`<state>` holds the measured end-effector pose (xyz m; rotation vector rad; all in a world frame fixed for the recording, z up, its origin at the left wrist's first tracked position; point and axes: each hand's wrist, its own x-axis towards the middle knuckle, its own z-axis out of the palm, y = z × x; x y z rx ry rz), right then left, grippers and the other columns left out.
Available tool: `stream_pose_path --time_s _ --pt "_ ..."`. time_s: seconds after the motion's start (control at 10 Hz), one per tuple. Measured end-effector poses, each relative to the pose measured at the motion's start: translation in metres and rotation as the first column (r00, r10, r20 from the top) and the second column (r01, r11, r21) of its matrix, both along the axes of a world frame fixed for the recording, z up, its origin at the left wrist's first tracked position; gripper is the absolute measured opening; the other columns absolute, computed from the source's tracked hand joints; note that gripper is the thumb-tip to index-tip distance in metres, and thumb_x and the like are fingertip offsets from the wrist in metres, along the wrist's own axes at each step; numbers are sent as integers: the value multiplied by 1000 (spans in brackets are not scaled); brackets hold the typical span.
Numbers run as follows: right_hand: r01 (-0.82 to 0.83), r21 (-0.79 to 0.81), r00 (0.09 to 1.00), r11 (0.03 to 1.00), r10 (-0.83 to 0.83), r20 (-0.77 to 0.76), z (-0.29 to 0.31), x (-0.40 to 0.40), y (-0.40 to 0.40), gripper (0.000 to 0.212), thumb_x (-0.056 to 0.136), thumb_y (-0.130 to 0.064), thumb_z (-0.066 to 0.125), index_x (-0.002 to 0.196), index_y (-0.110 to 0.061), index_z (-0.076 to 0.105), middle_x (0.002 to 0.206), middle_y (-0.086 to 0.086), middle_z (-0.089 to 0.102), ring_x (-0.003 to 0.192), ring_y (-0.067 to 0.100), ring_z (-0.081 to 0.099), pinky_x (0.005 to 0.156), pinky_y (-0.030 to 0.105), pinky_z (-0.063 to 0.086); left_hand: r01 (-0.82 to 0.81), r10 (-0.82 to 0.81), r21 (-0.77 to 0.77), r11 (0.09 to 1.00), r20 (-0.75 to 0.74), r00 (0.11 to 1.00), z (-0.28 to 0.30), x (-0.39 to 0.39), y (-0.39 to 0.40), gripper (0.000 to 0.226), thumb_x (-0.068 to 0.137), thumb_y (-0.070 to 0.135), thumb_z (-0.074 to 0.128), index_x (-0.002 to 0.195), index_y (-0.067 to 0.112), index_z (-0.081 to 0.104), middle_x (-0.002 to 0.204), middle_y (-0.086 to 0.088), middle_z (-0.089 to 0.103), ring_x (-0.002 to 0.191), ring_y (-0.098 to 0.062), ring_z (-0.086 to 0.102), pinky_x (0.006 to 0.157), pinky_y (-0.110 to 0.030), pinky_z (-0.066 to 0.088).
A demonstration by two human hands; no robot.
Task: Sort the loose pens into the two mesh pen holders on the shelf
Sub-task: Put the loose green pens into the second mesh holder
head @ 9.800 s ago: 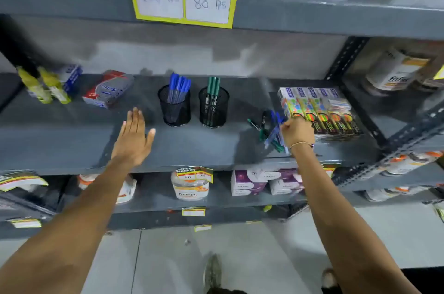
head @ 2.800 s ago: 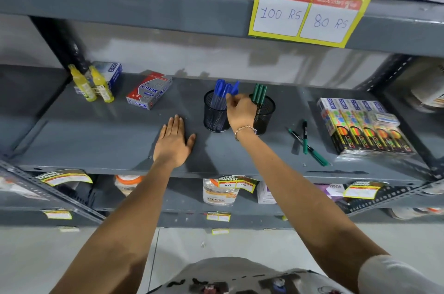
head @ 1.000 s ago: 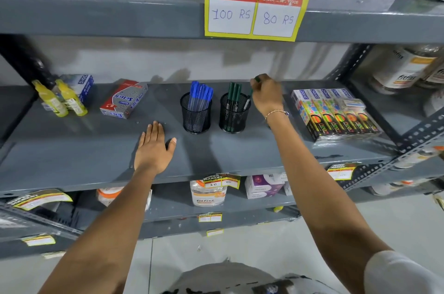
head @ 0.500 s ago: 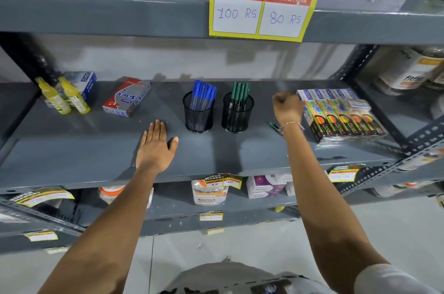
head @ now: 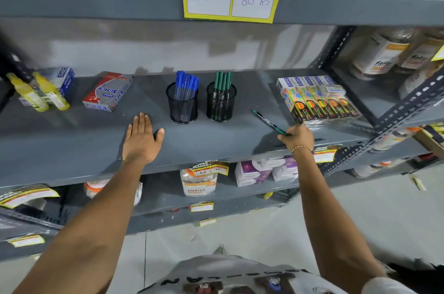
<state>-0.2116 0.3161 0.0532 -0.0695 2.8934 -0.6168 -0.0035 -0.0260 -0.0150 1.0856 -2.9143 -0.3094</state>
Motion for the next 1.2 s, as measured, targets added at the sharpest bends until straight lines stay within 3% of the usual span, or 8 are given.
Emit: stream_pose_path --time_s 0.1,0.2,0.3,0.4,0.6,0.8,1.1,1.2 --pt "79 30 996 996 -77 -46 -3 5 -3 36 82 -31 68 106 -5 64 120 19 57 112 37 56 94 46 46 3 -3 14 1000 -2 1000 2 1 0 70 98 48 17 151 4 3 162 -12 0 149 -24 -2 122 -37 -2" --pt "24 -261 994 965 -51 -99 4 2 -16 27 87 -18 63 107 -1 58 108 19 66 99 32 62 88 38 49 5 -5 15 1000 -4 1000 3 1 1 70 98 48 17 151 4 3 161 -13 0 149 -24 -2 122 -37 -2" --pt "-49 -514 976 856 -68 -207 32 1 -41 20 86 -23 66 96 -6 65 84 9 69 75 18 59 79 29 49 5 -5 5 1000 -3 1000 2 1 1 70 97 48 16 151 4 2 162 -13 0 149 -24 -1 122 -37 -1" --pt "-117 -670 960 733 -89 -265 62 0 -73 20 89 -32 62 77 -17 58 62 -6 55 62 15 51 64 24 44 7 -7 -3 1000 -6 1000 3 1 1 70 97 48 16 151 4 3 162 -13 0 149 -24 -1 122 -37 -1" --pt "-279 -676 917 682 -20 -399 103 -1 -124 27 93 -30 55 106 -7 64 74 0 59 72 16 54 60 16 38 12 -12 -5 1000 -15 1000 5 2 1 71 97 49 17 151 5 3 162 -11 -1 149 -23 -2 122 -36 -1" --pt "-365 -626 868 690 9 -496 101 -2 -149 27 93 -27 55 101 -3 65 84 11 68 72 19 54 63 19 35 5 -5 -3 1000 -22 1000 5 2 1 70 97 48 19 151 5 3 162 -11 0 149 -22 -2 122 -36 0" --pt "-344 -418 922 841 216 -322 60 -13 -165 32 92 -26 54 77 1 59 61 13 58 71 32 59 61 25 33 -2 2 -8 1000 -29 1000 5 1 2 71 97 49 20 151 4 4 162 -11 1 149 -22 -1 122 -35 -1" --pt "-365 -402 913 840 239 -330 59 -12 -171 30 91 -29 57 92 1 64 83 18 71 88 36 64 71 30 44 -2 2 -11 1000 -28 1000 5 1 2 71 97 49 19 151 5 3 162 -11 0 149 -22 -1 122 -35 -1"
